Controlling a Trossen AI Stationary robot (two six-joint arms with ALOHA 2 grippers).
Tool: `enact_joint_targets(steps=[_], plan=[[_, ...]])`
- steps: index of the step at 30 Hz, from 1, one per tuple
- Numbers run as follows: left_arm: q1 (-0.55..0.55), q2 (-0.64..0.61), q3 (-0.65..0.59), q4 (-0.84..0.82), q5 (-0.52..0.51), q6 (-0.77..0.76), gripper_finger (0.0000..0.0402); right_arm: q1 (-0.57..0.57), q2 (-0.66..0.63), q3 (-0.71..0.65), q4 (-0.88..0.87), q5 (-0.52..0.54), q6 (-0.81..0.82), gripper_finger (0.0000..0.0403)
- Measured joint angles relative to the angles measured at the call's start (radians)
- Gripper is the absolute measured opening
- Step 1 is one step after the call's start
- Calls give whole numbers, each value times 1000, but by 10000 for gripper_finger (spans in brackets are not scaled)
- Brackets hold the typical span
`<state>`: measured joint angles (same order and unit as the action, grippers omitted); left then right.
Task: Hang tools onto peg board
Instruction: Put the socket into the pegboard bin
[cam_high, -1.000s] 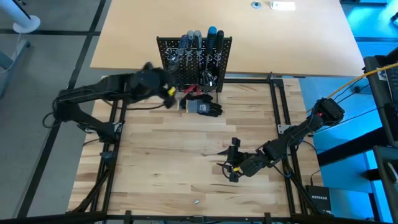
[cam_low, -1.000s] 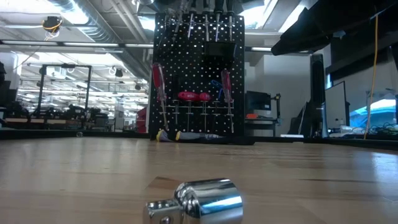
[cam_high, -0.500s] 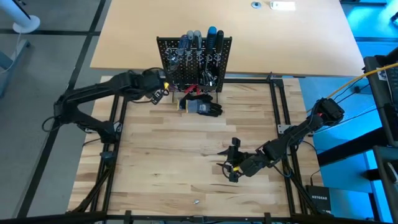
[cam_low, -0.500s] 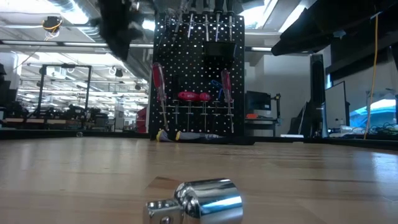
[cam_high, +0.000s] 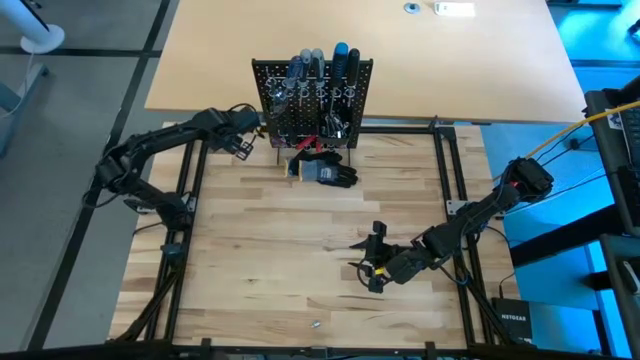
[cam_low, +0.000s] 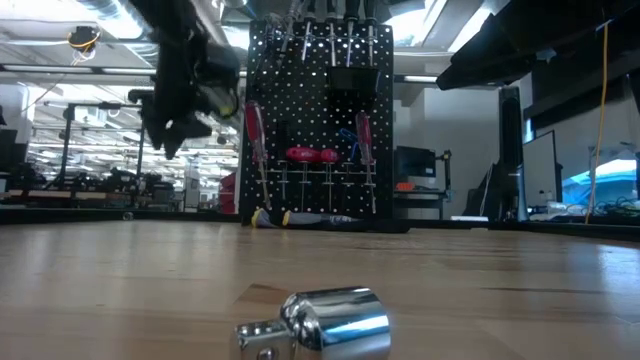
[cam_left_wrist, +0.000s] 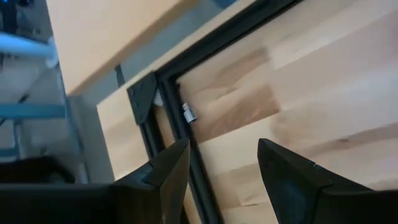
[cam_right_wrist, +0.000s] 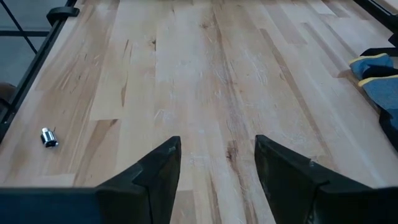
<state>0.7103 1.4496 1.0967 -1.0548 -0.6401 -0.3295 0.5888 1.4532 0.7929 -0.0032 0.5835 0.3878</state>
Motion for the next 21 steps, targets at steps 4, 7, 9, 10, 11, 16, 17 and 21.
enact_joint_targets(steps=[4,7,9,10,11,16,17,21], plan=[[73,42,-20,9,1,6,180,0,0,0,-1,0,0,202],[117,62,-46,49,1,25,180,0,0,0,-1,0,0,202],[140,73,-64,89,1,32,180,0,0,0,-1,0,0,202],[151,80,-72,110,2,41,180,0,0,0,-2,0,0,202],[160,88,-78,129,2,50,180,0,0,0,-2,0,0,202],[207,140,-94,183,5,74,180,0,0,0,-9,0,0,202],[214,153,-94,187,4,75,180,0,0,0,-9,1,-1,202],[217,196,-94,203,-15,75,180,0,0,0,-23,13,-4,202]])
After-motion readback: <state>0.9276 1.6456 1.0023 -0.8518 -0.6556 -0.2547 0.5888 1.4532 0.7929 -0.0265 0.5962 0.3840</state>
